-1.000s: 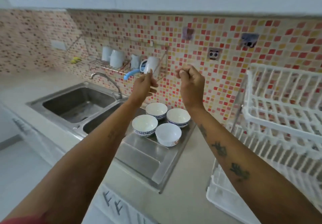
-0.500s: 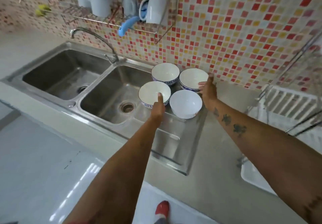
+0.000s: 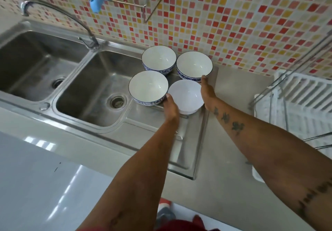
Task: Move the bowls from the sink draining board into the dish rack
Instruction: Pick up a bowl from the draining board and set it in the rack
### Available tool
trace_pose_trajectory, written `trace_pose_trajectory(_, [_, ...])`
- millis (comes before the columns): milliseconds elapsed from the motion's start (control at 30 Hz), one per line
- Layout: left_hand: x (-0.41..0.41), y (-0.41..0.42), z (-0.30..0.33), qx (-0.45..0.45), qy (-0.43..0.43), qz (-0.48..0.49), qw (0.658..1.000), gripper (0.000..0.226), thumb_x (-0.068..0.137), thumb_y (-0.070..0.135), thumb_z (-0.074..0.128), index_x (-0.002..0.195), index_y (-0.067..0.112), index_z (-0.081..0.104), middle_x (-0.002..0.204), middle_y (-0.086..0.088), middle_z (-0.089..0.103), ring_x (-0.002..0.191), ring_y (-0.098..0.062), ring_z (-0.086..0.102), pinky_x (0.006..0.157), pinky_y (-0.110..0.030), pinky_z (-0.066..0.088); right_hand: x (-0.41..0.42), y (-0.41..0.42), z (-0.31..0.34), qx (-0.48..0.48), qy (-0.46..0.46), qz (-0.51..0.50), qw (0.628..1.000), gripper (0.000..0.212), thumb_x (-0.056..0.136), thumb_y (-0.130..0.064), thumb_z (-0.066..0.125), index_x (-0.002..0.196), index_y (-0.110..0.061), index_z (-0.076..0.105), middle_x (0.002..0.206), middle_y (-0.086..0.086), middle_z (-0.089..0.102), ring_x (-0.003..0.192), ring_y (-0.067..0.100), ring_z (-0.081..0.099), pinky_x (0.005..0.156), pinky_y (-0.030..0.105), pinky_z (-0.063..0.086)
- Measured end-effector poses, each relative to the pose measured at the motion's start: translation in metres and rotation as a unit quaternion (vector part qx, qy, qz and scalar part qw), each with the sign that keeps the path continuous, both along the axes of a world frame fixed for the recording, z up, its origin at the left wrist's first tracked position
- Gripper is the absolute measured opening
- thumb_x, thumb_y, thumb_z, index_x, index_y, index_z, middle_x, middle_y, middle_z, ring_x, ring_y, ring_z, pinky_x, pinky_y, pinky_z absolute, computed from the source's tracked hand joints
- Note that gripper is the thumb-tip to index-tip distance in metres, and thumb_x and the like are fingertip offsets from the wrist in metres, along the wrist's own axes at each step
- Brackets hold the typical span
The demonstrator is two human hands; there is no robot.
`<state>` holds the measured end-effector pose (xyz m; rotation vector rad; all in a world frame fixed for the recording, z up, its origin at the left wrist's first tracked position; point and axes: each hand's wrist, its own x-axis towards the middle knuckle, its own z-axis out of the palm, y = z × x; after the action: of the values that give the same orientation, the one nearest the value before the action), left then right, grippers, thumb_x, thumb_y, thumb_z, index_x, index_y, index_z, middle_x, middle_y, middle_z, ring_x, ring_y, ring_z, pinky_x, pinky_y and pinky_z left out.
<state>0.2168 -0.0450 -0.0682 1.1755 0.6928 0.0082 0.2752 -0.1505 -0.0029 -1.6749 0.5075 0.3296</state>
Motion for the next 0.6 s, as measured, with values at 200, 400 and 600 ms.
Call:
trace_pose_trajectory(200, [-0.004, -0.002, 0.022, 0.018, 0.027, -0.017, 0.999, 0.06, 0.1, 0.05, 0.028, 0.146, 0.012, 0.038, 0.147, -0.017, 0.046, 0.133, -0.036, 0.047, 0.114, -0.05, 0.037, -0.004, 0.002, 0.005, -0.002, 0.027, -0.02, 0.999, 0.067, 0.093, -0.063, 0.026, 0.136, -0.018, 0.05, 0.133, 0.012, 0.059, 0.118, 0.031, 0.058, 0.105, 0.047, 0.046])
trace_pose_trajectory(400, [-0.009, -0.01, 0.046, -0.075, 0.019, -0.023, 0.997, 0.058, 0.1, 0.053, 0.027, 0.147, 0.02, 0.036, 0.145, -0.012, 0.049, 0.126, -0.038, 0.053, 0.103, -0.054, 0.047, -0.021, 0.007, 0.053, -0.05, 0.025, -0.029, 0.998, 0.069, 0.096, -0.06, 0.025, 0.142, -0.011, 0.042, 0.143, 0.015, 0.049, 0.126, 0.033, 0.051, 0.106, 0.041, 0.042])
trace_pose_trajectory(600, [-0.028, -0.02, 0.123, -0.265, -0.041, -0.09, 0.959, 0.07, 0.091, 0.072, 0.028, 0.141, 0.024, 0.043, 0.123, -0.013, 0.059, 0.104, -0.039, 0.061, 0.092, -0.06, 0.051, -0.037, -0.001, 0.134, -0.116, -0.076, -0.025, 0.99, 0.065, 0.097, -0.056, 0.025, 0.141, -0.012, 0.044, 0.144, 0.011, 0.048, 0.127, 0.031, 0.049, 0.109, 0.045, 0.04])
